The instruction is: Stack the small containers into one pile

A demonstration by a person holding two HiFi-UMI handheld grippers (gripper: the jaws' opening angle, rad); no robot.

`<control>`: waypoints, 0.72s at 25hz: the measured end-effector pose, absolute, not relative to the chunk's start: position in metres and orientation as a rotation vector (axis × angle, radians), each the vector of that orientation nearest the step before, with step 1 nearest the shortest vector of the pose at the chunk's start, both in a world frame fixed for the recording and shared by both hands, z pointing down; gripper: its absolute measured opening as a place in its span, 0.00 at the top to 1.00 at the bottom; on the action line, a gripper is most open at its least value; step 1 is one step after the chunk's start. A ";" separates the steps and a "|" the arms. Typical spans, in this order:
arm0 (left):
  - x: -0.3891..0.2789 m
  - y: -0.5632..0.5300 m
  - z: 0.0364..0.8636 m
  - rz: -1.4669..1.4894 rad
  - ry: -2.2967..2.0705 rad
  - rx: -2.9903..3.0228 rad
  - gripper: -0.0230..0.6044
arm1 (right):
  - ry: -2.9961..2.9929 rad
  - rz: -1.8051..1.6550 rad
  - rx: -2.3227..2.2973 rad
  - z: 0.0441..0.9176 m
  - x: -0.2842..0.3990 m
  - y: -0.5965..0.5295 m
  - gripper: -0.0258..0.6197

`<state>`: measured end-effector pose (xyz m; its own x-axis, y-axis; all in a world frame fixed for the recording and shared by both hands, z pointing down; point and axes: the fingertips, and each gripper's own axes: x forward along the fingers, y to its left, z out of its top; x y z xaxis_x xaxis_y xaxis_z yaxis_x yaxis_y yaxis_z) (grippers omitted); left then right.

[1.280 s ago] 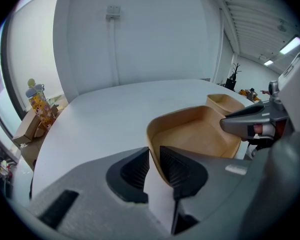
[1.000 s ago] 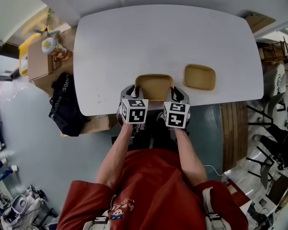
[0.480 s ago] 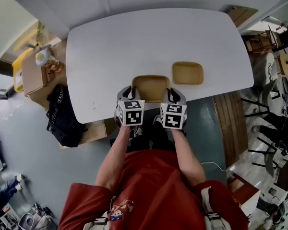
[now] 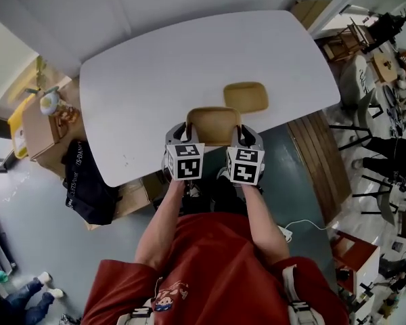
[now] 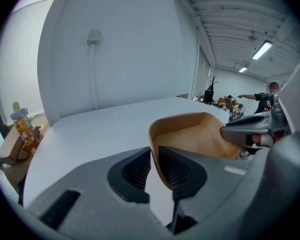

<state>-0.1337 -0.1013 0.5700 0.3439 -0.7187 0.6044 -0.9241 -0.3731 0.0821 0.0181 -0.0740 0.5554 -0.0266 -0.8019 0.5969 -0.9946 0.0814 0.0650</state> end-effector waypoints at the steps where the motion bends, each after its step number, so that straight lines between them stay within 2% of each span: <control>1: -0.130 -0.101 0.568 0.673 -1.435 2.212 0.88 | -1.874 0.514 1.781 0.552 0.022 -0.073 0.90; 18: -0.049 -0.119 0.540 0.664 -1.411 2.302 0.88 | -1.872 0.489 1.888 0.527 0.102 -0.085 0.90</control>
